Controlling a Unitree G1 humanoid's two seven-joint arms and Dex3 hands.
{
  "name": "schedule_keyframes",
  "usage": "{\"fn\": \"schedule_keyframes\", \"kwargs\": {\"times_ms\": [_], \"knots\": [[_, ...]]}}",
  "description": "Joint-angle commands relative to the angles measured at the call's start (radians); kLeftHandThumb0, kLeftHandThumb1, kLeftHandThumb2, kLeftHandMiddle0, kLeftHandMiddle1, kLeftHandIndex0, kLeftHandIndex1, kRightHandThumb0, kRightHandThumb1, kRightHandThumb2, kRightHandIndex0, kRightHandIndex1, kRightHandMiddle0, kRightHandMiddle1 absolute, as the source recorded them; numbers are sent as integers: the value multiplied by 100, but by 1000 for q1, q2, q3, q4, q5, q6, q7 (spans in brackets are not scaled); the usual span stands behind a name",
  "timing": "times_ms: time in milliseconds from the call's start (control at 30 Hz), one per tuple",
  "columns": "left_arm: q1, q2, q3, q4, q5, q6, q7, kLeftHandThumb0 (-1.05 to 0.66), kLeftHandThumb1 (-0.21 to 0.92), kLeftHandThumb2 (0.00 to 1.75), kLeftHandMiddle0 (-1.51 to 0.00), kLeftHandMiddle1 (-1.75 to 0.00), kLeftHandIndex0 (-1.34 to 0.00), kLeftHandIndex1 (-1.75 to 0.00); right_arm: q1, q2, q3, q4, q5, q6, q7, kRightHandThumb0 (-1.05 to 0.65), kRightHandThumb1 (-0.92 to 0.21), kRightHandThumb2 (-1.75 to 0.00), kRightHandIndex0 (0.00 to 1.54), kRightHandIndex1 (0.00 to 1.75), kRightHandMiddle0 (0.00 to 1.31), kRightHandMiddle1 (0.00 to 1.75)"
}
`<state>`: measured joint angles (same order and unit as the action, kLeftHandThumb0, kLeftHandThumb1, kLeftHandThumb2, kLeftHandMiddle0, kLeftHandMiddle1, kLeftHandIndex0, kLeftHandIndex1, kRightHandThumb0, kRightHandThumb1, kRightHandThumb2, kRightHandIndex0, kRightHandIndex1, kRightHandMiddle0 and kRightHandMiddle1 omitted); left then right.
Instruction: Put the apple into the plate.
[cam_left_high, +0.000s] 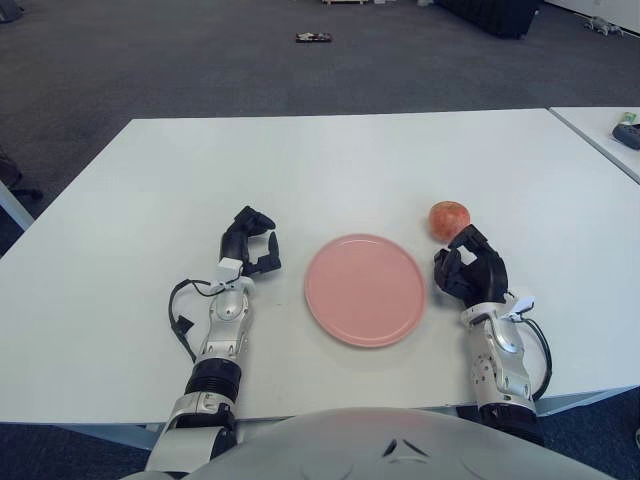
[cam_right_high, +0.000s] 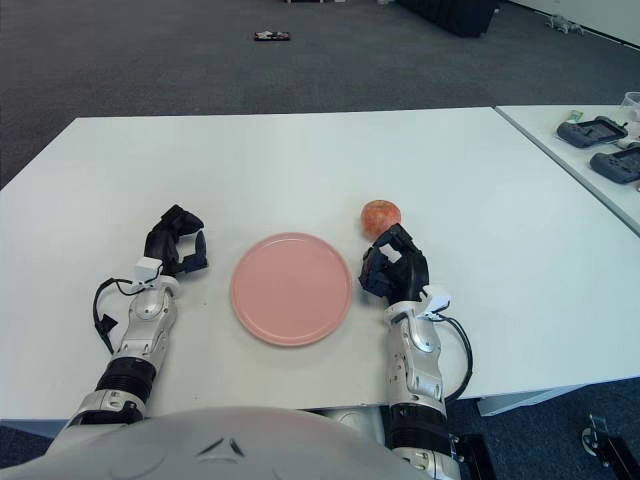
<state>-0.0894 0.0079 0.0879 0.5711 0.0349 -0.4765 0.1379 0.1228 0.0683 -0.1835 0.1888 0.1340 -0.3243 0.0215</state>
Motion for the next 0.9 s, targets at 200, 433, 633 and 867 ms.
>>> {"fn": "schedule_keyframes", "kwargs": {"times_ms": [200,433,633,867], "knots": [[47,-6,-1,53,-3,46,-7,-52,23,144,-130,-175,-69,-175,-7,23,34,82,-402,-197,-396,-44,-45,-116,87,175,51,175],[46,-10,0,50,-4,60,-3,-52,23,144,-129,-175,-69,-175,-17,-15,74,123,-540,-251,-537,-46,-79,-77,9,123,13,139],[45,-15,2,54,-6,44,-1,-52,23,144,-129,-175,-69,-175,-17,-49,100,132,-639,-210,-633,-58,-67,-95,1,56,1,76],[47,-16,2,55,-11,36,-9,-52,23,144,-131,-175,-69,-175,-39,-95,131,131,-762,-138,-750,-74,-64,-88,0,6,0,22]]}}
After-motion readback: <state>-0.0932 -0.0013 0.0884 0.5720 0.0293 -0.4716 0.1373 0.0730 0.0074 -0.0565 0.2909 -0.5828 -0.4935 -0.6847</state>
